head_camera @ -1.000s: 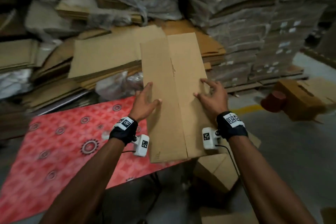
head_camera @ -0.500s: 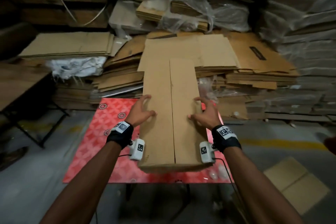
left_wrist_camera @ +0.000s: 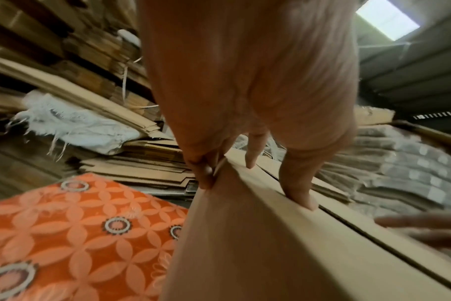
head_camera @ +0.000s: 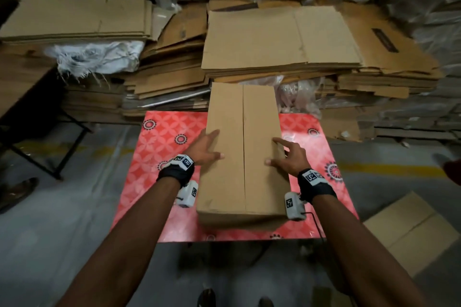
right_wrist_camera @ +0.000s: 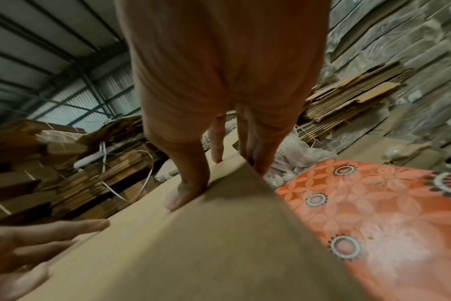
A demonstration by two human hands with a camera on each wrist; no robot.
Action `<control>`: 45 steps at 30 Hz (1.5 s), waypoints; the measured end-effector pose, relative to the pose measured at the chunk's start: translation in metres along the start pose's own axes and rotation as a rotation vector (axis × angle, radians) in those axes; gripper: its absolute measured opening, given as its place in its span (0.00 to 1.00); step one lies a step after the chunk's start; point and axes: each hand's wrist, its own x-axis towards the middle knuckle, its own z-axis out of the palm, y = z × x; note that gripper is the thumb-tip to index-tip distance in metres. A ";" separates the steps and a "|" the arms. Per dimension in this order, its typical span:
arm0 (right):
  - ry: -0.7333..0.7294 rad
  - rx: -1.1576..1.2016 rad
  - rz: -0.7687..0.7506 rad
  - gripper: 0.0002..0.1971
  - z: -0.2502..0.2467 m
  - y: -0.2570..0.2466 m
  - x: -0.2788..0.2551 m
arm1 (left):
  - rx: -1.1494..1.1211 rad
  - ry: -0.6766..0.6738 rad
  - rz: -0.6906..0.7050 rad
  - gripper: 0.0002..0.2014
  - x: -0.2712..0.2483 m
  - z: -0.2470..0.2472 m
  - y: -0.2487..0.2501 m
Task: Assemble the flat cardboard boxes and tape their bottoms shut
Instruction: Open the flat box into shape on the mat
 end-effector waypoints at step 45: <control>-0.011 -0.575 -0.367 0.36 0.048 0.051 -0.114 | 0.491 0.182 -0.121 0.50 -0.128 0.096 0.057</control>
